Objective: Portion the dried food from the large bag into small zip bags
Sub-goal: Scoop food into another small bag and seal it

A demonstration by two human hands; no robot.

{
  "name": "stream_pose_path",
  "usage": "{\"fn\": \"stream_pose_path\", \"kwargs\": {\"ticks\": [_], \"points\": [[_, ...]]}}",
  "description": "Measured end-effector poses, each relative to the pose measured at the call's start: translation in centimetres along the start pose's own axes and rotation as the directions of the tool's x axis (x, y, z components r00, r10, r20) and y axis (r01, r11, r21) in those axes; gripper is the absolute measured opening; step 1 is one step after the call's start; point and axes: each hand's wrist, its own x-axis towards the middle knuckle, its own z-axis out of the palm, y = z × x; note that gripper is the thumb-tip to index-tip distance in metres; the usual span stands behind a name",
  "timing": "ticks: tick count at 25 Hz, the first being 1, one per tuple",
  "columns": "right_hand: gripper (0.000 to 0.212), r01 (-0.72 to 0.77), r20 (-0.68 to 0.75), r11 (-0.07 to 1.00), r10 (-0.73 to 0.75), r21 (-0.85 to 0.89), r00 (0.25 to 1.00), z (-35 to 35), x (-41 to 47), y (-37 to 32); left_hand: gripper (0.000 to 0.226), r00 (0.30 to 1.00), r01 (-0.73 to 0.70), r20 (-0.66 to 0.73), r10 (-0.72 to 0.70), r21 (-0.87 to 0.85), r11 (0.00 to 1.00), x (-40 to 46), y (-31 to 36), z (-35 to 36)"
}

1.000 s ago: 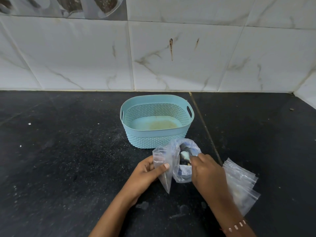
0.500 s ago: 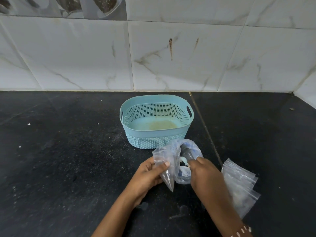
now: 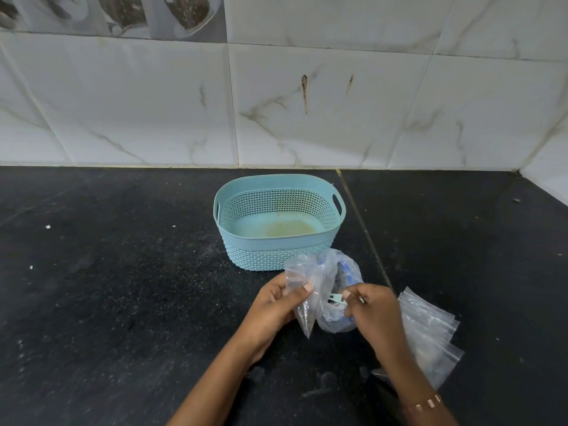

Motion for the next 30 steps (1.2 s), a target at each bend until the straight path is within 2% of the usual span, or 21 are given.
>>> {"fn": "stream_pose_path", "kwargs": {"ticks": [3, 6, 11, 17, 23, 25, 27, 28, 30], "points": [[0.014, -0.176, 0.028, 0.961, 0.174, 0.213, 0.984, -1.3, 0.4, 0.0, 0.027, 1.000, -0.027, 0.013, 0.027, 0.023, 0.999, -0.1, -0.2, -0.1], [0.015, -0.229, 0.076, 0.935, 0.217, 0.272, 0.973, -1.5, 0.5, -0.2, 0.034, 0.999, -0.040, 0.018, 0.039, 0.067, 0.997, -0.2, -0.7, -0.4], [0.017, -0.245, 0.084, 0.921, 0.230, 0.302, 0.969, -1.9, 0.7, -0.3, 0.038, 0.998, -0.055, 0.026, 0.052, 0.120, 0.991, -0.3, -0.8, -0.8], [0.021, -0.217, 0.040, 0.929, 0.215, 0.299, 0.976, -3.6, 0.5, 0.0, 0.031, 0.996, -0.087, -0.009, 0.094, 0.306, 0.948, -0.5, -0.6, -1.3], [0.020, -0.193, 0.026, 0.931, 0.195, 0.310, 0.981, -4.1, 0.5, -0.3, 0.033, 0.994, -0.092, -0.029, 0.108, 0.342, 0.935, -0.7, -0.7, -1.3], [0.021, -0.143, -0.024, 0.957, 0.154, 0.253, 0.988, -4.0, 0.6, -0.3, 0.033, 0.994, -0.089, -0.029, 0.105, 0.337, 0.937, -0.8, -0.7, -1.3], [0.018, 0.003, -0.139, 1.000, 0.000, 0.024, 0.990, -3.4, 0.8, -0.1, 0.032, 0.995, -0.088, -0.021, 0.099, 0.307, 0.948, -0.8, -0.5, -1.3], [0.017, 0.103, -0.170, 0.984, -0.128, -0.147, 0.977, -3.0, 0.7, -0.1, 0.031, 0.996, -0.084, -0.015, 0.092, 0.277, 0.957, -0.8, -0.5, -1.2], [0.013, 0.300, -0.106, 0.851, -0.378, -0.431, 0.920, -1.9, 0.2, 0.1, 0.033, 0.998, -0.055, -0.006, 0.057, 0.183, 0.982, -0.8, -0.3, -1.1]]}}
